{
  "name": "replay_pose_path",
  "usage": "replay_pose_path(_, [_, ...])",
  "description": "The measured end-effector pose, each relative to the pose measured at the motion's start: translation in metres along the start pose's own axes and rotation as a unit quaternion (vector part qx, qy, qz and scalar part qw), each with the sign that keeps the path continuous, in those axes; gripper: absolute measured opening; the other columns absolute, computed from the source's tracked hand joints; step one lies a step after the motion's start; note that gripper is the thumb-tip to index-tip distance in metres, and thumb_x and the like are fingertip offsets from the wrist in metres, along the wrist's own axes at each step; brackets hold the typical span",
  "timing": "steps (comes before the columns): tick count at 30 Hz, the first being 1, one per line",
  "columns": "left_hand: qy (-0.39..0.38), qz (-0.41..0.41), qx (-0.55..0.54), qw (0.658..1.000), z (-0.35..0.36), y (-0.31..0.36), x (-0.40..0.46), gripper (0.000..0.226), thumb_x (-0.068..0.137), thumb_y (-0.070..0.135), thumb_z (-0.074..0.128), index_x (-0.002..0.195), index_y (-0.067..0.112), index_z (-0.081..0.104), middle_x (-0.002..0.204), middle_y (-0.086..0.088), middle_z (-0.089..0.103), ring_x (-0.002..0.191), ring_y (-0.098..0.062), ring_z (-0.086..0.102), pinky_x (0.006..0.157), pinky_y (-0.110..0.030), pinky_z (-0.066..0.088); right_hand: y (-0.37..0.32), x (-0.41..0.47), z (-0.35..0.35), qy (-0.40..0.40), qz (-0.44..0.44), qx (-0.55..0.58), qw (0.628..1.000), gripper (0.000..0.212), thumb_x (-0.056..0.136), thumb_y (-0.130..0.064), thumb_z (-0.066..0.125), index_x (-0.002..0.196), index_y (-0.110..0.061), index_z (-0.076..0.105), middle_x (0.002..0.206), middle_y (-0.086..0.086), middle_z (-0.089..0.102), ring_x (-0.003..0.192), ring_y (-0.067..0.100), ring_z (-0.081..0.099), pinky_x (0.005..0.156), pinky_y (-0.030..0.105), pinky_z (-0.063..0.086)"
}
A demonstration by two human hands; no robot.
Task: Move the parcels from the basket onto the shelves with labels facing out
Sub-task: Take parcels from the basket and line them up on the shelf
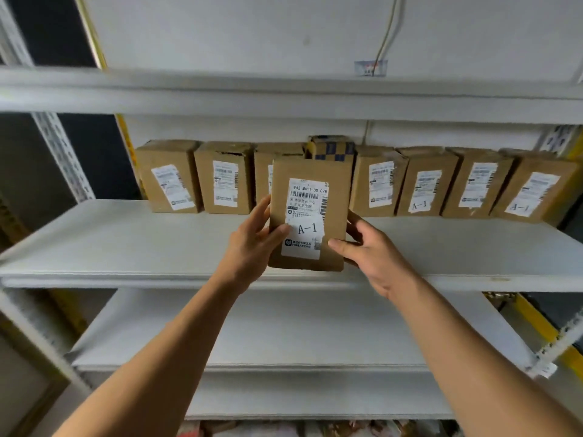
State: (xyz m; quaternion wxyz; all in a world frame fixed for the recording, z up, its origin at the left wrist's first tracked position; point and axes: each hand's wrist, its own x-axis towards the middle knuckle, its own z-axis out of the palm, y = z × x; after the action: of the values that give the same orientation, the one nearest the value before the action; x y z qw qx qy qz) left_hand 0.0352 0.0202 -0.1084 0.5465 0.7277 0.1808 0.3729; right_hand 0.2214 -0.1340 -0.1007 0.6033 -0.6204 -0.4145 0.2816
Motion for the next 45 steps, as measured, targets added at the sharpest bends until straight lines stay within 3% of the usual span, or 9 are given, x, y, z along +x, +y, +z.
replay_pose_path(5, [0.061, -0.012, 0.001, 0.998, -0.051, -0.010, 0.003, 0.065, 0.105, 0.018, 0.063, 0.160, 0.042, 0.037, 0.144, 0.009, 0.065, 0.130, -0.017, 0.064, 0.101, -0.054, 0.058, 0.008, 0.052, 0.048, -0.037, -0.013, -0.012, 0.999, 0.058, 0.093, -0.004, 0.077, 0.146, -0.021, 0.060, 0.129, -0.008, 0.075, 0.121, 0.010, 0.070, 0.110, 0.037, 0.053])
replay_pose_path(16, [0.251, -0.056, 0.079, 0.963, -0.146, -0.021, -0.013, 0.066, 0.106, 0.024, 0.060, 0.159, 0.051, 0.032, 0.151, 0.009, 0.058, 0.138, -0.027, 0.057, 0.100, -0.066, 0.053, 0.008, 0.141, 0.169, -0.205, -0.064, -0.061, 0.975, 0.042, 0.099, -0.005, 0.070, 0.135, -0.026, 0.061, 0.123, -0.019, 0.070, 0.111, -0.013, 0.065, 0.084, 0.005, 0.050])
replay_pose_path(20, [0.298, -0.066, 0.110, 0.946, -0.187, -0.025, -0.024, 0.065, 0.107, 0.020, 0.058, 0.158, 0.053, 0.034, 0.148, 0.009, 0.060, 0.138, -0.027, 0.057, 0.102, -0.065, 0.052, 0.012, 0.166, 0.225, -0.245, -0.079, -0.075, 0.963, 0.042, 0.099, -0.006, 0.070, 0.135, -0.027, 0.062, 0.129, -0.013, 0.071, 0.121, 0.005, 0.066, 0.107, 0.028, 0.052])
replay_pose_path(24, [0.329, -0.082, 0.125, 0.932, -0.233, -0.038, -0.027, 0.066, 0.107, 0.019, 0.058, 0.156, 0.056, 0.034, 0.145, 0.012, 0.061, 0.138, -0.025, 0.057, 0.106, -0.064, 0.050, 0.018, 0.185, 0.283, -0.256, -0.099, -0.099, 0.957, 0.039, 0.097, -0.011, 0.072, 0.126, -0.035, 0.062, 0.126, -0.013, 0.072, 0.120, 0.010, 0.066, 0.111, 0.038, 0.052])
replay_pose_path(26, [0.339, -0.091, 0.136, 0.926, -0.261, -0.050, -0.025, 0.067, 0.106, 0.020, 0.059, 0.156, 0.056, 0.033, 0.145, 0.013, 0.061, 0.136, -0.024, 0.058, 0.108, -0.063, 0.050, 0.021, 0.195, 0.313, -0.245, -0.105, -0.097, 0.959, 0.040, 0.096, -0.010, 0.073, 0.125, -0.034, 0.062, 0.128, -0.011, 0.071, 0.121, 0.013, 0.066, 0.107, 0.034, 0.053])
replay_pose_path(30, [0.328, -0.095, 0.145, 0.929, -0.326, -0.077, -0.013, 0.068, 0.105, 0.022, 0.060, 0.156, 0.057, 0.032, 0.143, 0.017, 0.063, 0.131, -0.020, 0.063, 0.107, -0.059, 0.053, 0.023, 0.212, 0.372, -0.236, -0.080, -0.100, 0.963, 0.042, 0.099, -0.003, 0.067, 0.138, -0.019, 0.059, 0.116, -0.016, 0.064, 0.103, -0.006, 0.061, 0.079, 0.002, 0.046])
replay_pose_path(35, [0.311, -0.104, 0.132, 0.935, -0.396, -0.096, 0.012, 0.069, 0.106, 0.011, 0.057, 0.156, 0.053, 0.035, 0.142, 0.017, 0.062, 0.136, -0.014, 0.058, 0.111, -0.057, 0.050, 0.028, 0.239, 0.444, -0.189, -0.068, -0.095, 0.975, 0.052, 0.101, 0.001, 0.063, 0.149, -0.011, 0.051, 0.131, -0.007, 0.058, 0.129, 0.013, 0.058, 0.097, 0.015, 0.046])
replay_pose_path(39, [0.304, -0.102, 0.159, 0.934, -0.433, -0.111, 0.037, 0.069, 0.106, 0.009, 0.058, 0.159, 0.045, 0.035, 0.144, 0.017, 0.061, 0.138, -0.009, 0.053, 0.116, -0.050, 0.046, 0.043, 0.264, 0.490, -0.112, -0.055, -0.106, 0.986, 0.061, 0.096, -0.001, 0.068, 0.154, -0.010, 0.049, 0.145, 0.008, 0.063, 0.132, 0.024, 0.061, 0.116, 0.041, 0.047])
replay_pose_path(45, [0.271, -0.106, 0.158, 0.943, -0.469, -0.126, 0.079, 0.064, 0.107, 0.008, 0.055, 0.157, 0.046, 0.037, 0.137, 0.024, 0.060, 0.134, -0.002, 0.049, 0.115, -0.044, 0.045, 0.048, 0.292, 0.519, -0.034, -0.023, -0.150, 0.988, 0.063, 0.108, -0.021, 0.057, 0.165, -0.014, 0.030, 0.164, 0.012, 0.043, 0.148, 0.028, 0.044, 0.115, 0.028, 0.033])
